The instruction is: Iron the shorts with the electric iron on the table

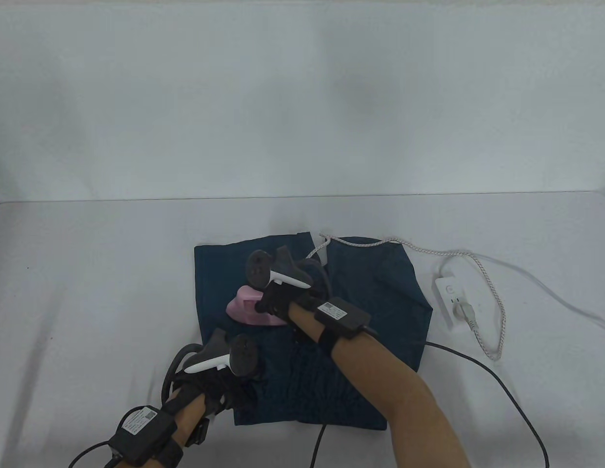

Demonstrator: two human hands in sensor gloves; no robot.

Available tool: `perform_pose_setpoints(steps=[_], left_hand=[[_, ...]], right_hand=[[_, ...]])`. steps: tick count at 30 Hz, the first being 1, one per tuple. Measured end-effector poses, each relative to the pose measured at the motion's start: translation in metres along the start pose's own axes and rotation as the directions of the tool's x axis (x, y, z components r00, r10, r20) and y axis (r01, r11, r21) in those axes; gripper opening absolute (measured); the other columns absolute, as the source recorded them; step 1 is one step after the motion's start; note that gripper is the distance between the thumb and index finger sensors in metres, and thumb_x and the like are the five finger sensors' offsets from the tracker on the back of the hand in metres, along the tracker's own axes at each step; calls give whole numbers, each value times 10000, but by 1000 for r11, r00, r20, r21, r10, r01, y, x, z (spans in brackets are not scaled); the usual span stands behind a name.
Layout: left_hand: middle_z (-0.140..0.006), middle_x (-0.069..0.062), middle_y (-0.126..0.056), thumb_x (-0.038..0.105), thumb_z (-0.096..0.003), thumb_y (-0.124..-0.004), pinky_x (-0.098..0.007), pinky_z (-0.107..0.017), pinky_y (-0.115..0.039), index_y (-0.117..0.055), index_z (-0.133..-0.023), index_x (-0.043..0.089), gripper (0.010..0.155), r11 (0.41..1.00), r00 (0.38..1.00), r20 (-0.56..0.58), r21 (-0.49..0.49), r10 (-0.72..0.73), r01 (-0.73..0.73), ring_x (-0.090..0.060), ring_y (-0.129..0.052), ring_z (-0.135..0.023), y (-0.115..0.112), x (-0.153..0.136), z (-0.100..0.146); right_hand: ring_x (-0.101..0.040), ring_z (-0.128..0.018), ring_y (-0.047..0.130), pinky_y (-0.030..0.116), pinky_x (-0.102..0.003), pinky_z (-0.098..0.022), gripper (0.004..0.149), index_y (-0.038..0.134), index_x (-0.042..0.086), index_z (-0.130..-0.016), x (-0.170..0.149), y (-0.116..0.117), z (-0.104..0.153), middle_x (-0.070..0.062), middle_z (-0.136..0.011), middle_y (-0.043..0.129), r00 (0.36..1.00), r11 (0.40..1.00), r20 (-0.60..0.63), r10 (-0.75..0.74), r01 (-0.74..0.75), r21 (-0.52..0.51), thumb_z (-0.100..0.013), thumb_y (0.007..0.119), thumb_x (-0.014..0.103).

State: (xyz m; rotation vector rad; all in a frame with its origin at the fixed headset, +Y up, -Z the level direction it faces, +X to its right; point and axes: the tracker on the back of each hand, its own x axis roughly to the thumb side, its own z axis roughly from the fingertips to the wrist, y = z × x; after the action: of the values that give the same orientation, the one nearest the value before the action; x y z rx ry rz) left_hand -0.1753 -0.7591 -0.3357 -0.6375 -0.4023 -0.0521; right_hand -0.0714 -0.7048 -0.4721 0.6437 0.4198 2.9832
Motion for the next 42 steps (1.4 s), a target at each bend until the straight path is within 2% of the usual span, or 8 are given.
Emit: perform_pose_setpoints(steps=[5, 10, 18, 33, 38, 42], left_hand=[[-1114, 73, -393, 600, -379, -844, -573, -743, -532, -458, -1022, 491, 758, 1000, 1000, -4, -3, -7, 6, -208, -576, -942, 0, 1, 0], [-1114, 72, -390, 599, -379, -844, -572, -743, -532, -456, -1023, 492, 759, 1000, 1000, -3, -4, -5, 4, -206, -572, -944, 0, 1, 0], [-1114, 74, -390, 600, -379, -844, -571, -743, -533, -456, -1021, 495, 758, 1000, 1000, -4, -5, -6, 6, -203, -574, -942, 0, 1, 1], [-1113, 86, -396, 600, -380, -841, -563, -740, -542, -454, -1021, 500, 755, 1000, 1000, -9, -9, -13, 13, -193, -581, -937, 0, 1, 1], [-1115, 83, -400, 597, -382, -840, -562, -737, -550, -454, -1023, 498, 755, 1000, 1000, -15, -9, -25, 25, -186, -595, -931, 0, 2, 2], [-1121, 69, -426, 586, -385, -839, -553, -717, -609, -464, -1028, 495, 750, 996, 996, -23, 2, -85, 85, -154, -714, -861, 2, 8, 5]], right_hand=[[-87, -542, 974, 850, -455, -320, 628, 664, 435, -968, 33, 2, -7, 136, -700, 908, 998, 1000, 62, 16, -17, 10, -397, 919, 488], [-78, -521, 981, 855, -445, -296, 623, 670, 434, -965, 39, 3, -7, 135, -686, 915, 997, 1000, 75, 19, -20, 14, -398, 920, 494], [-77, -515, 982, 855, -447, -293, 614, 673, 440, -960, 11, 4, 6, 136, -679, 917, 999, 1000, 32, 8, -8, 25, -400, 921, 490], [-83, -518, 978, 849, -452, -297, 612, 671, 442, -961, -69, 5, 59, 131, -681, 915, 995, 999, -96, -11, 14, 31, -404, 921, 485], [-83, -521, 976, 846, -453, -300, 615, 671, 438, -963, -79, 7, 66, 129, -682, 913, 993, 999, -114, -30, 33, 28, -403, 921, 482], [-83, -520, 976, 846, -450, -301, 612, 674, 439, -962, -72, 7, 62, 131, -680, 915, 993, 999, -113, -36, 39, 28, -404, 923, 485]])
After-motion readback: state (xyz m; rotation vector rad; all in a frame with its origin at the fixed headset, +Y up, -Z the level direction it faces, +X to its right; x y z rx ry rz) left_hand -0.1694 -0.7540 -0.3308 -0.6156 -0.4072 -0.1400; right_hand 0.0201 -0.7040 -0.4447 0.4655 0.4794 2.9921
